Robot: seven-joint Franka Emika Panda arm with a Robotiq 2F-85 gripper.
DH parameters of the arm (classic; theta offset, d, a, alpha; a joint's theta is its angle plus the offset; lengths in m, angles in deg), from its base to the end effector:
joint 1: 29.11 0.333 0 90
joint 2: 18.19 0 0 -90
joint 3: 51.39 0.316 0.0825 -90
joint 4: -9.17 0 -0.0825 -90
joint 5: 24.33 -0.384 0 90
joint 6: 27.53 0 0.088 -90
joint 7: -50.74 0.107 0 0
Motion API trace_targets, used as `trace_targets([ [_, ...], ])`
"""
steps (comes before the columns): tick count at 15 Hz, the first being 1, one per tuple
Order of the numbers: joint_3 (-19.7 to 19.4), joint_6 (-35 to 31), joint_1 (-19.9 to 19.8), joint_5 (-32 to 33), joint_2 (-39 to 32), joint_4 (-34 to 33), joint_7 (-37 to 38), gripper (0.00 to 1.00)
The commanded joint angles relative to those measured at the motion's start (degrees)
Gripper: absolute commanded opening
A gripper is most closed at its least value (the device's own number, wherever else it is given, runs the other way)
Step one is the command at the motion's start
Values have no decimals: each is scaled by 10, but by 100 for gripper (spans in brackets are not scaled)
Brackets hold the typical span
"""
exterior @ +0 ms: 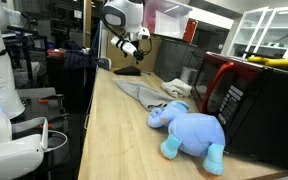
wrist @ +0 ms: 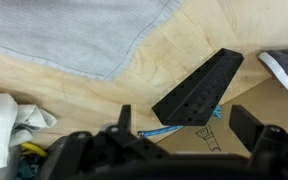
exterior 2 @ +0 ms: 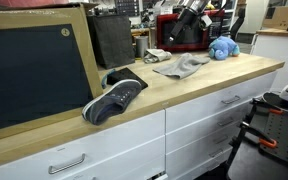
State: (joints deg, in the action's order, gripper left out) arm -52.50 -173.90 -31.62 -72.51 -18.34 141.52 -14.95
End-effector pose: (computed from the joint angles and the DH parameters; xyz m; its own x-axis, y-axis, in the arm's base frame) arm 0.5284 -0.0439 0.3640 0.8020 0.3022 0.5152 0.4526 -0.8703 -0.1941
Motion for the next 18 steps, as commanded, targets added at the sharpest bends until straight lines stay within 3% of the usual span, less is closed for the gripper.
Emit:
trace_targets([
  [1,13,-75,19,99,-39,-29,114,100],
  [4,6,-102,21,232,-77,-52,263,100],
  [7,4,-72,13,324,-102,-81,375,100],
  [18,0,-24,8,448,-152,-111,535,100],
])
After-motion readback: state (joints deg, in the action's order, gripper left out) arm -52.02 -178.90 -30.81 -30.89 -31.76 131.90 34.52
